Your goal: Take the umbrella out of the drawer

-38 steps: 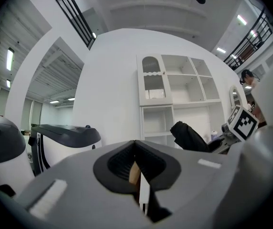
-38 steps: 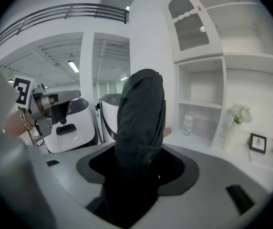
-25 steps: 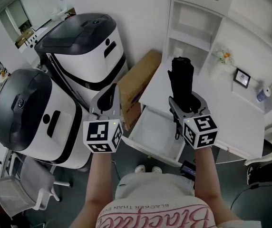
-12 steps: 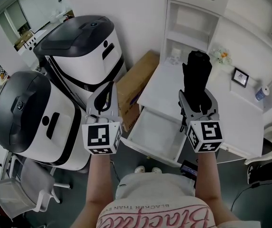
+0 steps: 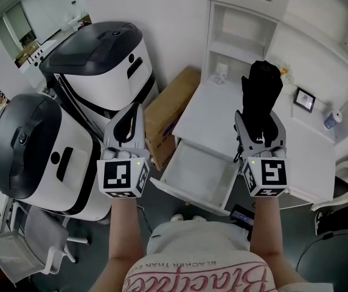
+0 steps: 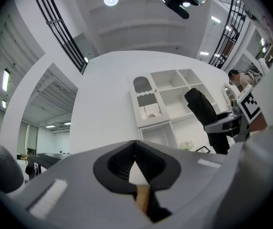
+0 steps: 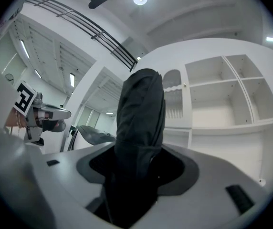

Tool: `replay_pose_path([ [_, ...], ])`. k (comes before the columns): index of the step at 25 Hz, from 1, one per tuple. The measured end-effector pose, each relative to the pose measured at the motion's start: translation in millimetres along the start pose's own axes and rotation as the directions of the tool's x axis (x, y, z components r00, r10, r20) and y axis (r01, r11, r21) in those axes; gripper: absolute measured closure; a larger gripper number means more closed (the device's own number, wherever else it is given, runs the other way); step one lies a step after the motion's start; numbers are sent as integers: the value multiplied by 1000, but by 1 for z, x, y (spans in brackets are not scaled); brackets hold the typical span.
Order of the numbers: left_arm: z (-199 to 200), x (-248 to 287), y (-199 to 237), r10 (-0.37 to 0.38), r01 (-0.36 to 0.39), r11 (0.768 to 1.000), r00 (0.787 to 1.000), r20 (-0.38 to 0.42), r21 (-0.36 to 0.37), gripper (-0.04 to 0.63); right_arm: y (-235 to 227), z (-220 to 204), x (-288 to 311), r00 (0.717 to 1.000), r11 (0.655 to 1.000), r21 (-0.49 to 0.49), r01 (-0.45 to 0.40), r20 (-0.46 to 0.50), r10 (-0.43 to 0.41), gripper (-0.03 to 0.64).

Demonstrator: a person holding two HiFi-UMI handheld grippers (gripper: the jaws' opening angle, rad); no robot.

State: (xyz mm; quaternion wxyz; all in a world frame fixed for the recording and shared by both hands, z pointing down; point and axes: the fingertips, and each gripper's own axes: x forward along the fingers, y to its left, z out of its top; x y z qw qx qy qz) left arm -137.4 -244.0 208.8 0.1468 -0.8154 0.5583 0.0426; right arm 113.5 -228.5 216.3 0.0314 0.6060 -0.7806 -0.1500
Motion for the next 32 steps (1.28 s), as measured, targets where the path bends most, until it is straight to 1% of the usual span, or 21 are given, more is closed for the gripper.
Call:
replay_pose_path([
  [4,1,4,1,-4,4,1000,1000,8,3,586,-5,-1,1,1000,1000,-6,2,-9,-2,353],
  [9,1,8,2,-9,9,1000,1000,9,8,586,0,-2,4,1000,1000,-14,-14,-19,13,353],
  [21,-1,15,4,-12,12,1000,1000,9,-1,586,4,3,10,1000,999,-21,-30,-6,30,353],
  [32,1,19,8,-17,16,1000,1000,12,13,586,-1,4,14,1000,999,-26,-27,-4,27,353],
])
